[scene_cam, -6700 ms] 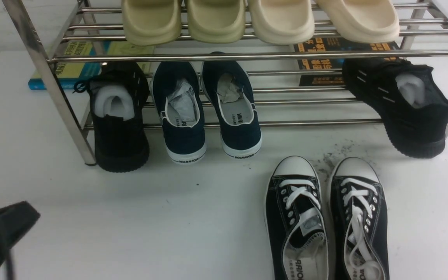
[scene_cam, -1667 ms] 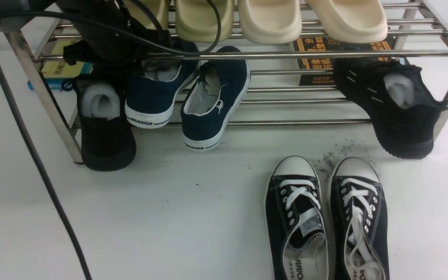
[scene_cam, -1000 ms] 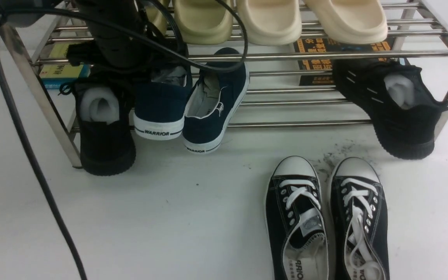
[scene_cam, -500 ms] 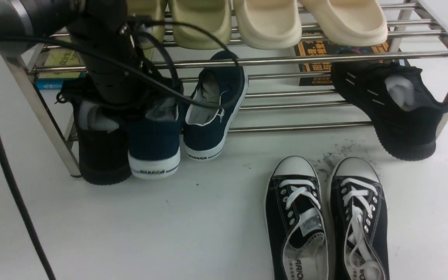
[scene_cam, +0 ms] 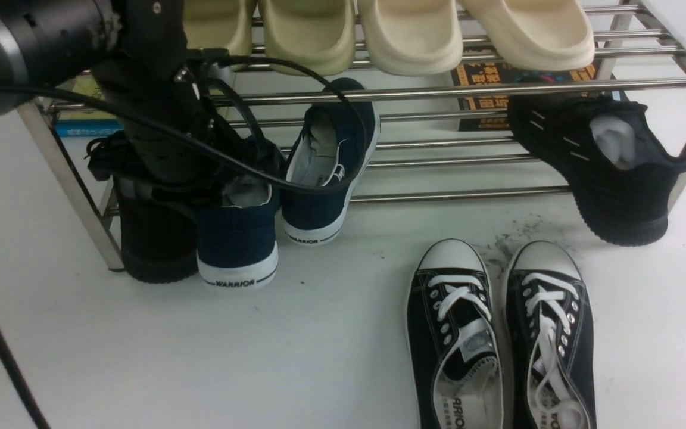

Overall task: Take the shoes off the shelf with your hand on the white table.
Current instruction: 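Set the held shoe down on the floor in front of the rack with the left gripper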

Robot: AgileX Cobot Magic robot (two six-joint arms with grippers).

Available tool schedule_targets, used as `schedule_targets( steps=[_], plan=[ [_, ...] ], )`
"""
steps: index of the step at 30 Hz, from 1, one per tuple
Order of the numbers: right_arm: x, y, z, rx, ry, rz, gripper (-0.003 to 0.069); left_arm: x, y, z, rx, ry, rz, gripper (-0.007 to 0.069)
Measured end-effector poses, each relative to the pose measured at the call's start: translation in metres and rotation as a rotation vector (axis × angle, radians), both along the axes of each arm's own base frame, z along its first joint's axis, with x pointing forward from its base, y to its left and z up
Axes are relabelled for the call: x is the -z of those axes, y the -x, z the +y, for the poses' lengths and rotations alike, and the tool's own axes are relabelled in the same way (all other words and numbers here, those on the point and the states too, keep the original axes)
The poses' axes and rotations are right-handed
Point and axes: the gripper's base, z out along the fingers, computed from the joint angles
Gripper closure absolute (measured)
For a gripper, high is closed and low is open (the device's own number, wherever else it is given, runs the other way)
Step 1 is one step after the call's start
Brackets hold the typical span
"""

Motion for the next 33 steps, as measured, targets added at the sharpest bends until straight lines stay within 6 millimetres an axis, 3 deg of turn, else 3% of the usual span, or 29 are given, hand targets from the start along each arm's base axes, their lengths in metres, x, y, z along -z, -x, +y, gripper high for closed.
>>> schedule_targets(
  steps=[7, 14, 22, 33],
  plan=[
    [0.000, 0.000, 0.000, 0.000, 0.000, 0.000, 0.0419, -0.034, 0.028, 0.007, 0.008, 0.056, -0.032, 0.0586],
    [0.000, 0.000, 0.000, 0.000, 0.000, 0.000, 0.0419, -0.046, 0.048, 0.016, 0.015, 0.069, -0.065, 0.0586],
    [0.000, 0.000, 0.000, 0.000, 0.000, 0.000, 0.0419, -0.036, 0.075, 0.027, 0.015, 0.064, -0.031, 0.0586],
    [0.000, 0.000, 0.000, 0.000, 0.000, 0.000, 0.0419, -0.002, 0.124, 0.041, 0.007, 0.129, 0.032, 0.0585]
  ],
)
